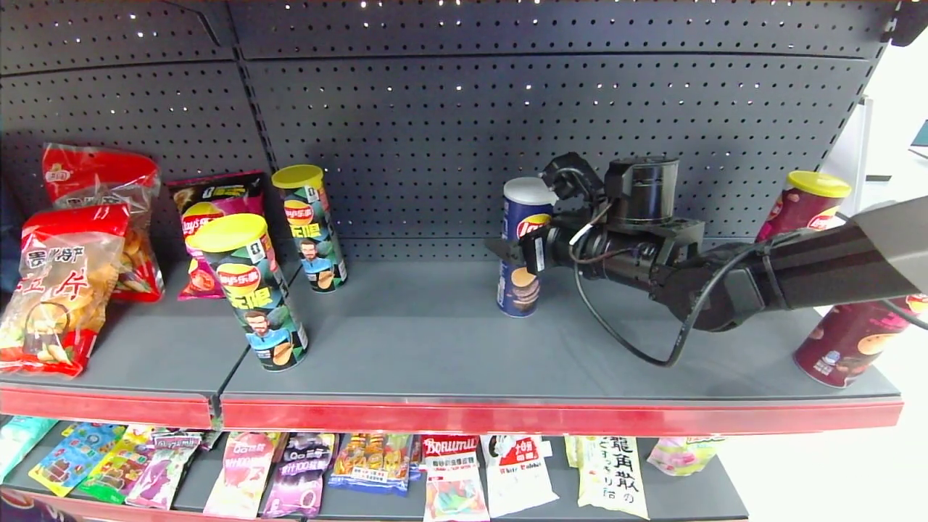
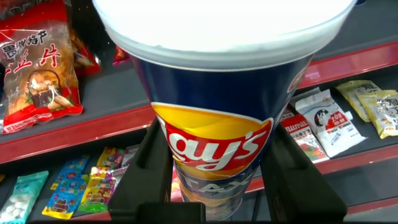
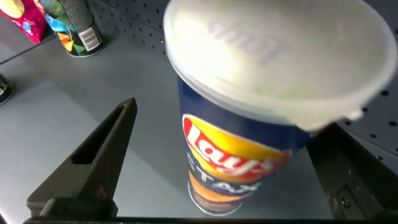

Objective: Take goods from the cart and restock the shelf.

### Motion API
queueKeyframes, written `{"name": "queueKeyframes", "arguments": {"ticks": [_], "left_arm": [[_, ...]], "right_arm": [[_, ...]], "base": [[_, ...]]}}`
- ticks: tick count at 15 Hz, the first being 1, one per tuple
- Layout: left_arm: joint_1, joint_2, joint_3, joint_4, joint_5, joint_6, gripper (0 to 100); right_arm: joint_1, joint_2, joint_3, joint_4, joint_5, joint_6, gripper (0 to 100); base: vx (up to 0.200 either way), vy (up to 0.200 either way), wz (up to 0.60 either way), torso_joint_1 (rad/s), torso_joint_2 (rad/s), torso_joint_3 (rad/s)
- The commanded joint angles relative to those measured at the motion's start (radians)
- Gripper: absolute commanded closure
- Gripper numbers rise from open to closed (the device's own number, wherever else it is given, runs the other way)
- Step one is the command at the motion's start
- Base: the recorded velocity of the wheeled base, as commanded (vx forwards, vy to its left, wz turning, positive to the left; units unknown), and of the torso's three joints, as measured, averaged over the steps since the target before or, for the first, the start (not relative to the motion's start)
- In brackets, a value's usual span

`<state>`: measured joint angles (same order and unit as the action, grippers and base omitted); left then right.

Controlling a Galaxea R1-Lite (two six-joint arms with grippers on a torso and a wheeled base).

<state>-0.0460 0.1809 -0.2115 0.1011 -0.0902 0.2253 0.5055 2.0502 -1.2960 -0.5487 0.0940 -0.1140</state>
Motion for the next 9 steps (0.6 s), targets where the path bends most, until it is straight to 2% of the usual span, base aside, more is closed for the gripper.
{"name": "queueKeyframes", "arguments": {"ticks": [1,4,5,9], "left_arm": [[0.0,0.002,0.0,0.0,0.0,0.0,100],[0.0,0.002,-0.002,0.0,0.0,0.0,100],[0.0,0.002,-0.002,0.0,0.0,0.0,100],[0.0,0.0,-0.003,0.0,0.0,0.0,100]], "right_arm": [[0.002,0.013,-0.014,0.0,0.001,-0.001,0],[0.001,0.038,-0.039,-0.002,-0.004,-0.001,0],[0.001,0.044,-0.042,-0.002,-0.005,-0.001,100],[0.005,0.042,-0.031,-0.014,-0.011,0.002,100]], "base": [[0.0,0.0,0.0,0.0,0.0,0.0],[0.0,0.0,0.0,0.0,0.0,0.0],[0.0,0.0,0.0,0.0,0.0,0.0],[0.0,0.0,0.0,0.0,0.0,0.0]]}}
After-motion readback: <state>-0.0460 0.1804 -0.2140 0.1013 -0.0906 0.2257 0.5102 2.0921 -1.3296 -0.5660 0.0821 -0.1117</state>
